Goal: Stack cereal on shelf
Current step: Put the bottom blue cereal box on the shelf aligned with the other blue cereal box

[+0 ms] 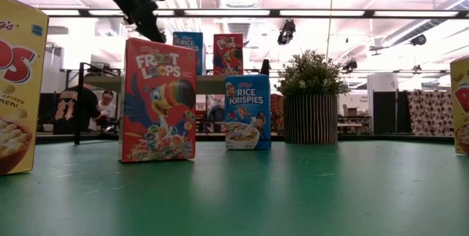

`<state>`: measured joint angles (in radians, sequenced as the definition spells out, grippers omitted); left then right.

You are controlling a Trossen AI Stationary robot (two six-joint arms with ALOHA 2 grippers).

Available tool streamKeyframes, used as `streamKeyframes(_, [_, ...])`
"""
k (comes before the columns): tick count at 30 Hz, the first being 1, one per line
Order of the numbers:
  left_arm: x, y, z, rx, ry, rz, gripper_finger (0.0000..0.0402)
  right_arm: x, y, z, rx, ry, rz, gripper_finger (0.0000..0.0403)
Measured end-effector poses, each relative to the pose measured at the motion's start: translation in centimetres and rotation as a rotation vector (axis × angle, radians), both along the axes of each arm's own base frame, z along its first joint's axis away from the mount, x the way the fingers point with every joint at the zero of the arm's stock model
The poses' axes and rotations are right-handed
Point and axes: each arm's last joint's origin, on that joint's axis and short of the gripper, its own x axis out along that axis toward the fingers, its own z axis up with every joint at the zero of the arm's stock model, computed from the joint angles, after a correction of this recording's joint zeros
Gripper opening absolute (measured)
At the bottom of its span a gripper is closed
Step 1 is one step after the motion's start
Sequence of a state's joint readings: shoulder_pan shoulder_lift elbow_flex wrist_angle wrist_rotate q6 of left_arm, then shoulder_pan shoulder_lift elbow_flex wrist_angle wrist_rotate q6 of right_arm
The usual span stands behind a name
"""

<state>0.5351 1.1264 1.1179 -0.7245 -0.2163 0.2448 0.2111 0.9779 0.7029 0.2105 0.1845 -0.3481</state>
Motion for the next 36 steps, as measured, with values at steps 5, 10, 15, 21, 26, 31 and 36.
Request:
streamKeyframes(5, [-0.1, -2.3, 0.9, -0.065, -0.109, -0.063, 0.0, 0.0, 0.0, -0.1, -0.003, 0.01, 0.0, 0.0012])
streamKeyframes(10, [1.0, -5.7, 0.4, -0.067, -0.225, -0.205, 0.0, 0.0, 0.0, -0.1, -0.004, 0.013, 0.0, 0.0012])
streamKeyframes(15, [2.1, -7.8, -1.9, 0.006, -0.28, -0.254, 0.0, 0.0, 0.0, -0.1, -0.003, 0.012, 0.0, 0.0012])
streamKeyframes(21, [2.2, -7.3, -5.0, 0.148, -0.212, -0.054, 0.0, 0.0, 0.0, -0.1, -0.003, 0.012, 0.0, 0.0012])
streamKeyframes(26, [2.4, -6.8, -5.4, 0.234, -0.231, -0.01, 0.0, 0.0, 0.0, -0.1, -0.002, 0.011, 0.0, 0.0012])
streamKeyframes(31, [2.4, -6.1, -5.1, 0.257, -0.232, 0.013, 0.0, 0.0, 0.0, -0.1, -0.002, 0.011, 0.0, 0.0012])
streamKeyframes(36, [2.1, -5.1, -5.0, 0.273, -0.222, 0.051, 0.0, 0.0, 0.0, -0.1, -0.002, 0.012, 0.0, 0.0012])
